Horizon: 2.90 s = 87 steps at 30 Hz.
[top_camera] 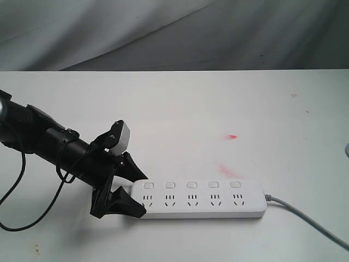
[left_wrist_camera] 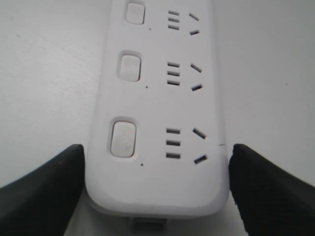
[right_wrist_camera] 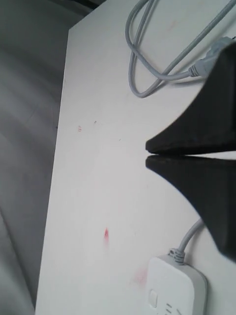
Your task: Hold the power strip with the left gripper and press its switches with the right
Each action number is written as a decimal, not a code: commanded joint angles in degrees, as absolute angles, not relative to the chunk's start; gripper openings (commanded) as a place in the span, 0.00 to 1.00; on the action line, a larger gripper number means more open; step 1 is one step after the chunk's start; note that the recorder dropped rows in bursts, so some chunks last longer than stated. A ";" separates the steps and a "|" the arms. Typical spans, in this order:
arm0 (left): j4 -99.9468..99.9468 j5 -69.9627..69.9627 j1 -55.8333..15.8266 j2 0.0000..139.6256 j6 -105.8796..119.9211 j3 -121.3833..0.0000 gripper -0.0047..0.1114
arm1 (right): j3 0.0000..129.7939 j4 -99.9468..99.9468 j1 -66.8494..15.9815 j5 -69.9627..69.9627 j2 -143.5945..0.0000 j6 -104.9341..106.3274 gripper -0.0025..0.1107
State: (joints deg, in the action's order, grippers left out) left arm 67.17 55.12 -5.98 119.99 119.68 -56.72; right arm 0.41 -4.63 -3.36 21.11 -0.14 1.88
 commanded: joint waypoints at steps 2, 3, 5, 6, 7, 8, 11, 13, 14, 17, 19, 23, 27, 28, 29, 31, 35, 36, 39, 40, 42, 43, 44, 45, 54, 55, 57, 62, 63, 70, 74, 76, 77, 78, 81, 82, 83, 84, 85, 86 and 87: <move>66.84 55.71 -6.27 120.13 119.85 -56.97 0.56 | 0.00 -5.06 -3.16 21.02 0.00 4.14 0.02; 66.84 55.71 -6.27 120.13 119.85 -56.97 0.56 | 0.00 -4.33 -3.16 20.64 0.00 3.88 0.02; 66.84 55.71 -6.27 120.13 119.85 -56.97 0.56 | 0.00 -2.31 -3.16 19.37 0.00 3.88 0.02; 66.84 55.71 -6.27 120.13 119.85 -56.97 0.56 | 0.00 -0.96 -3.16 18.17 0.00 3.88 0.02; 66.84 55.71 -6.27 120.13 119.85 -56.97 0.56 | 0.00 0.55 -3.16 17.68 0.00 3.88 0.02; 66.84 55.71 -6.27 120.13 119.85 -56.97 0.56 | 0.00 0.90 -3.16 18.34 0.00 3.88 0.02; 66.84 55.71 -6.27 120.13 119.85 -56.97 0.56 | 0.00 1.03 -3.16 18.46 0.00 3.05 0.02; 66.84 55.71 -6.27 120.13 119.85 -56.97 0.56 | 0.00 1.03 -2.33 18.46 0.00 1.99 0.02; 66.84 55.71 -6.27 120.13 119.85 -56.97 0.56 | 0.00 1.03 -1.30 18.46 0.00 1.21 0.02; 66.84 55.71 -6.27 120.13 119.85 -56.97 0.56 | 0.00 1.03 2.50 18.58 0.00 1.20 0.02; 66.84 55.71 -6.27 120.13 119.85 -56.97 0.56 | 0.00 1.03 4.29 18.65 0.00 1.20 0.02; 66.84 55.71 -6.27 120.13 119.85 -56.97 0.56 | 0.00 1.03 4.66 18.76 0.00 1.20 0.02; 66.84 55.71 -6.27 120.13 119.85 -56.97 0.56 | 0.00 1.03 4.66 18.89 0.00 1.20 0.02; 66.84 55.71 -6.27 120.13 119.85 -56.97 0.56 | 0.00 1.03 4.66 18.89 0.00 1.20 0.02; 66.84 55.71 -6.27 120.13 119.85 -56.97 0.56 | 0.00 1.03 4.66 18.89 0.00 1.20 0.02; 66.84 55.71 -6.27 120.13 119.85 -56.97 0.56 | 0.00 1.03 4.66 18.89 0.00 1.20 0.02; 66.84 55.71 -6.27 120.13 119.85 -56.97 0.56 | 0.00 1.03 4.66 18.89 0.00 1.20 0.02; 66.84 55.71 -6.27 120.13 119.85 -56.97 0.56 | 0.00 1.03 4.66 18.89 0.00 1.20 0.02; 66.84 55.71 -6.27 120.13 119.85 -56.97 0.56 | 0.00 1.03 4.66 18.89 0.00 1.20 0.02; 66.84 55.71 -6.27 120.13 119.85 -56.97 0.56 | 0.00 1.03 4.66 18.89 0.00 1.20 0.02; 66.84 55.71 -6.27 120.13 119.85 -56.97 0.56 | 0.00 1.03 4.66 18.89 0.00 1.20 0.02; 66.84 55.71 -6.27 120.13 119.85 -56.97 0.56 | 0.00 1.03 4.66 18.89 0.00 1.20 0.02; 66.84 55.71 -6.27 120.13 119.85 -56.97 0.56 | 0.00 1.03 4.66 18.89 0.00 1.20 0.02; 66.84 55.71 -6.27 120.13 119.85 -56.97 0.56 | 0.00 1.03 4.66 18.89 0.00 1.20 0.02; 66.84 55.71 -6.27 120.13 119.85 -56.97 0.56 | 0.00 1.03 4.66 18.89 0.00 1.20 0.02; 66.84 55.71 -6.27 120.13 119.85 -56.97 0.56 | 0.00 1.03 4.66 18.89 0.00 1.20 0.02; 66.84 55.71 -6.27 120.13 119.85 -56.97 0.56 | 0.00 1.03 4.66 18.89 0.00 1.20 0.02; 66.84 55.71 -6.27 120.13 119.85 -56.97 0.56 | 0.00 1.03 4.66 18.89 0.00 1.20 0.02; 66.84 55.71 -6.27 120.13 119.85 -56.97 0.56 | 0.00 1.03 4.66 18.89 0.00 1.20 0.02; 67.51 55.30 -6.27 120.13 119.85 -56.97 0.64 | 0.00 1.03 4.66 18.89 0.00 1.20 0.02; 67.51 56.23 -6.27 120.13 119.45 -56.97 0.93 | 0.00 1.03 4.66 18.89 0.00 1.20 0.02; 67.51 57.25 -6.27 119.33 117.18 -56.97 0.94 | 0.00 1.03 4.66 18.89 0.00 1.20 0.02; 67.51 57.35 -6.27 117.92 115.02 -56.97 0.94 | 0.00 1.03 4.66 18.89 0.00 1.20 0.02; 67.51 57.35 -6.27 116.62 113.59 -56.97 0.94 | 0.00 1.03 4.66 18.89 0.00 1.20 0.02; 67.74 56.80 -6.27 106.66 111.15 -56.97 0.94 | 0.00 1.03 4.66 18.89 0.00 1.20 0.02; 67.74 55.99 -6.27 103.96 111.15 -56.97 0.94 | 0.00 1.03 4.66 18.89 0.00 1.20 0.02; 67.95 54.48 -6.27 101.07 111.00 -56.97 0.94 | 0.00 1.03 4.66 18.89 0.00 1.20 0.02; 68.07 53.11 -6.27 98.75 110.84 -56.97 0.94 | 0.00 1.03 4.66 18.89 0.00 1.20 0.02; 68.38 51.43 -6.27 95.78 110.54 -56.97 0.94 | 0.00 1.03 4.66 18.89 0.00 1.20 0.02; 68.55 49.39 -6.27 92.81 109.37 -56.97 0.94 | 0.00 1.03 4.66 18.89 0.00 1.20 0.02; 68.83 47.17 -6.27 90.45 108.15 -56.97 0.94 | 0.00 1.03 4.66 18.89 0.00 1.20 0.02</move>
State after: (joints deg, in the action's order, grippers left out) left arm 67.35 51.51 -5.98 96.78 110.72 -56.72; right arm 0.17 0.77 4.15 19.27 -0.14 1.30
